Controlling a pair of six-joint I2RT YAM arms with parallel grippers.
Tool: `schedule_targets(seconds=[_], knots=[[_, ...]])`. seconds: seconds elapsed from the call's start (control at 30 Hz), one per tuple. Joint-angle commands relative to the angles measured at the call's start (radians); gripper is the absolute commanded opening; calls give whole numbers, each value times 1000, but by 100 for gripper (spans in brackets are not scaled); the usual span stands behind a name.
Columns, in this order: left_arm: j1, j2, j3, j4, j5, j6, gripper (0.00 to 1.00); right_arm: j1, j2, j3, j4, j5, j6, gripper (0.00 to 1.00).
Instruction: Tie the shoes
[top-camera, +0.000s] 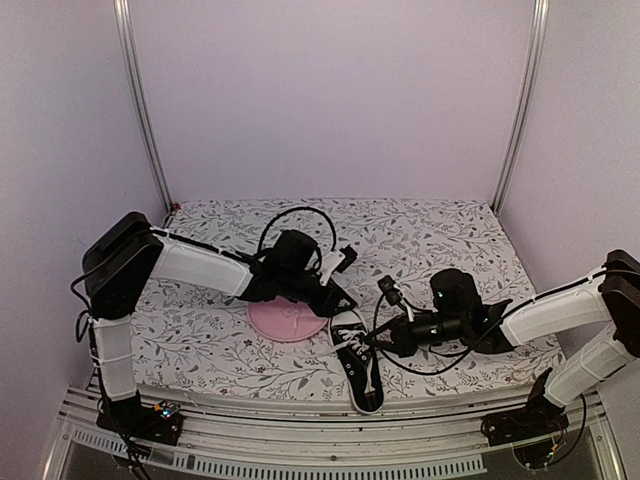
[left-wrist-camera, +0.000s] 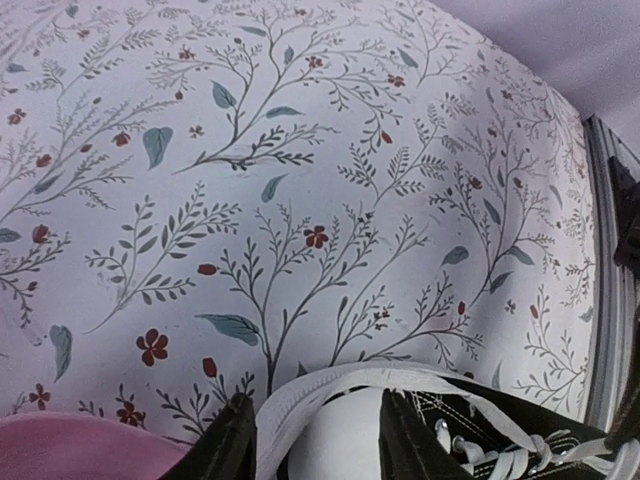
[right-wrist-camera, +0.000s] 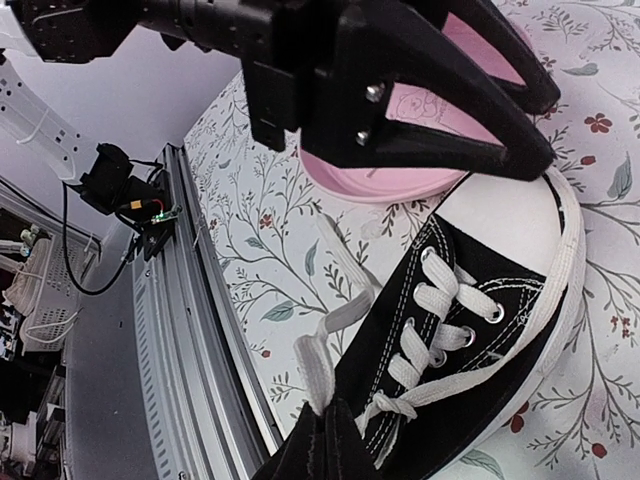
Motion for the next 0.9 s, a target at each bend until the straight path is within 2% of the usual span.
schedule_targets(seconds=[0.0,0.23,0.67,0.87], knots=[[22,64,43,-19,117,37,41,5,10,-6,41,-10,12,2],[26,117,81,-45,128,46,37,5,14,-7,52,-15,13,2],[26,69,49,-46,103,44,1,4,-1,-18,55,-5,22,2],[27,4,14,-26,82,22,0,5,-9,-22,55,3,24,2]])
